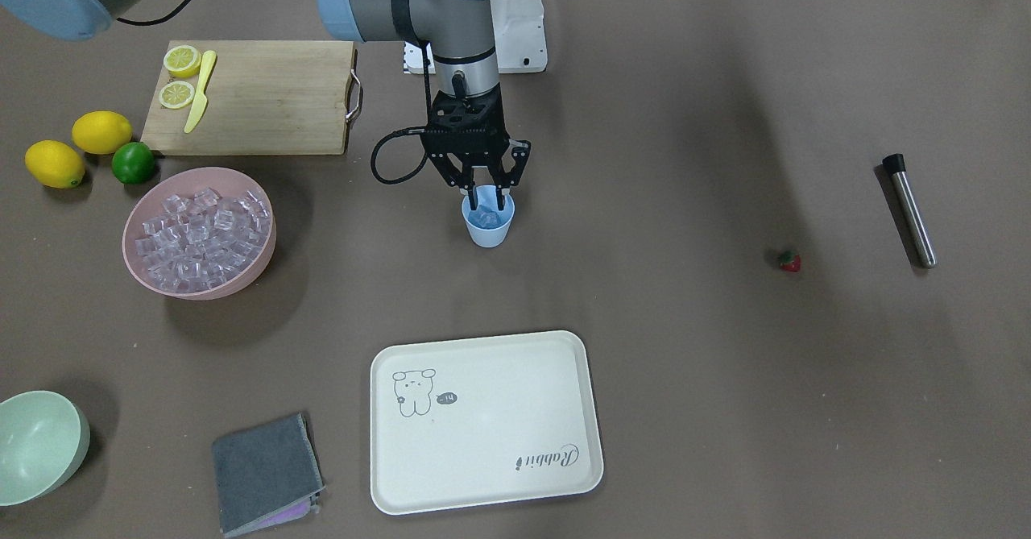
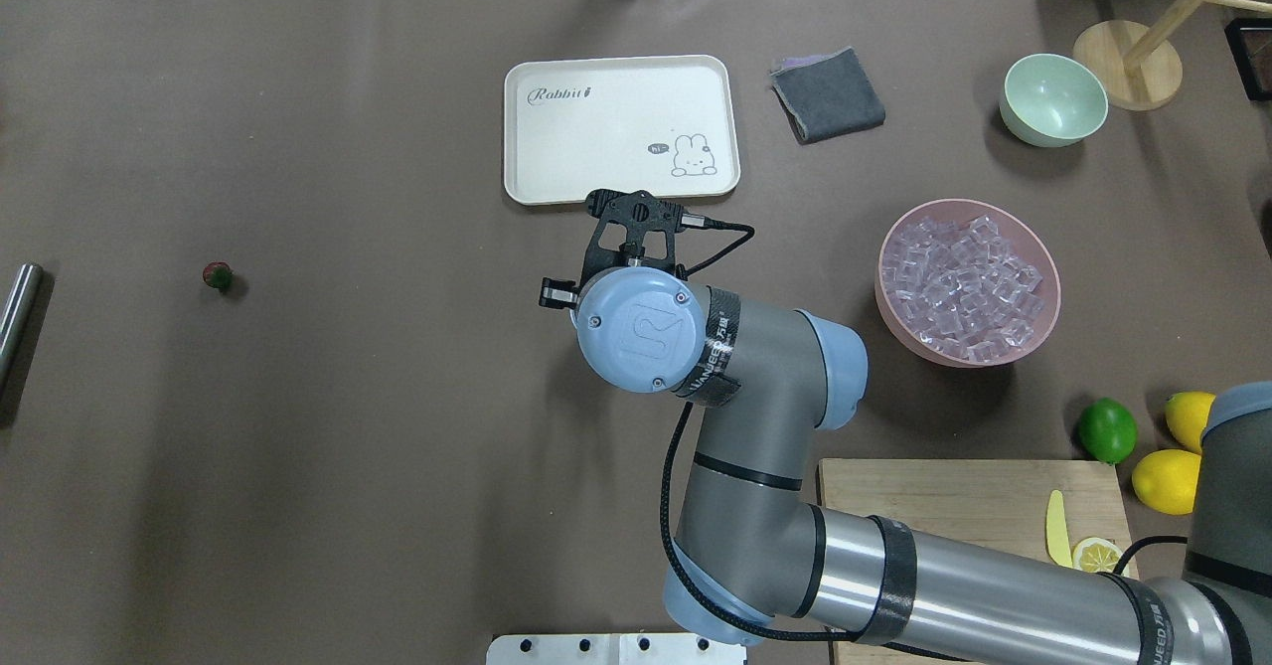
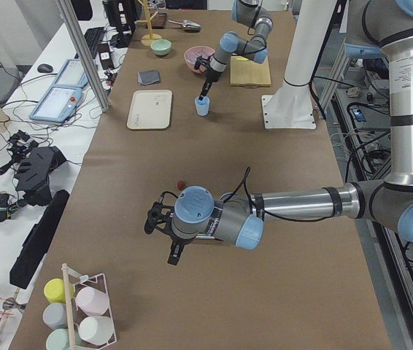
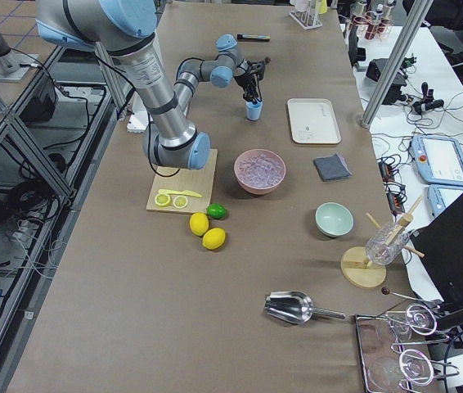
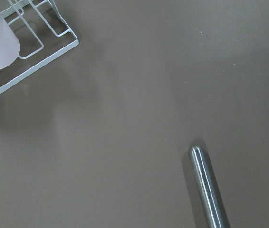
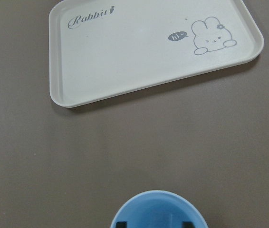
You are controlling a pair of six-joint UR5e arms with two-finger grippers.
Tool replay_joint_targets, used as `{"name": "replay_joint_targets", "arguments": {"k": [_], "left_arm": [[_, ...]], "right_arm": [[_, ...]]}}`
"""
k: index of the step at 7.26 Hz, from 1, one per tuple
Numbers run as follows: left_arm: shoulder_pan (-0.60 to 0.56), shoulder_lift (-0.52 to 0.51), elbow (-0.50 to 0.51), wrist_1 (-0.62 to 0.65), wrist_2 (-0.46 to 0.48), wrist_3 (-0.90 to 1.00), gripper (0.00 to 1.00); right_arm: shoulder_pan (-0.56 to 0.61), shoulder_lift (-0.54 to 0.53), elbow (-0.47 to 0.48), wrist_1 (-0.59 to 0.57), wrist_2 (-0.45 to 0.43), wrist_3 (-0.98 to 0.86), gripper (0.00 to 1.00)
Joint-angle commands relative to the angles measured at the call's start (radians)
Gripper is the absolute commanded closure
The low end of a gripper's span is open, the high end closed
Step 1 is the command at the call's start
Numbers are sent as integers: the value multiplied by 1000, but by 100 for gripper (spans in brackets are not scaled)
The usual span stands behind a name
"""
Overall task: Mash ice and strawberries in cup
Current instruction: 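Open the right gripper over the cup and draw it back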
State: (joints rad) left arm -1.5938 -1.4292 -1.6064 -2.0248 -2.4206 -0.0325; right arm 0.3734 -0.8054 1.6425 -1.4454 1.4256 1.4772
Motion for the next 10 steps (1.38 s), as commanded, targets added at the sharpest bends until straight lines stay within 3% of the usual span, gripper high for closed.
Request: {"name": "replay_joint_targets", "arguments": {"k": [1,4,7,9,10], "left_arm": [[0,-8,-13,-3,2,-7,2],[59,-27,-76,0,5,-158,2],[196,-88,-122,-2,15,-381,2],[369,-132,-128,-75,137,-626,2],[453,-189,-113,-75,158,-680,2]], "right_arm": [[10,-24,64,-13,21,-2,11],[97,-102,250,-186,191,-69,11],[255,-220,342,-207,379,-252,11],[425,-276,361,-205,605,-354,11],[452,-338,382,-202,621,-439,11]]}}
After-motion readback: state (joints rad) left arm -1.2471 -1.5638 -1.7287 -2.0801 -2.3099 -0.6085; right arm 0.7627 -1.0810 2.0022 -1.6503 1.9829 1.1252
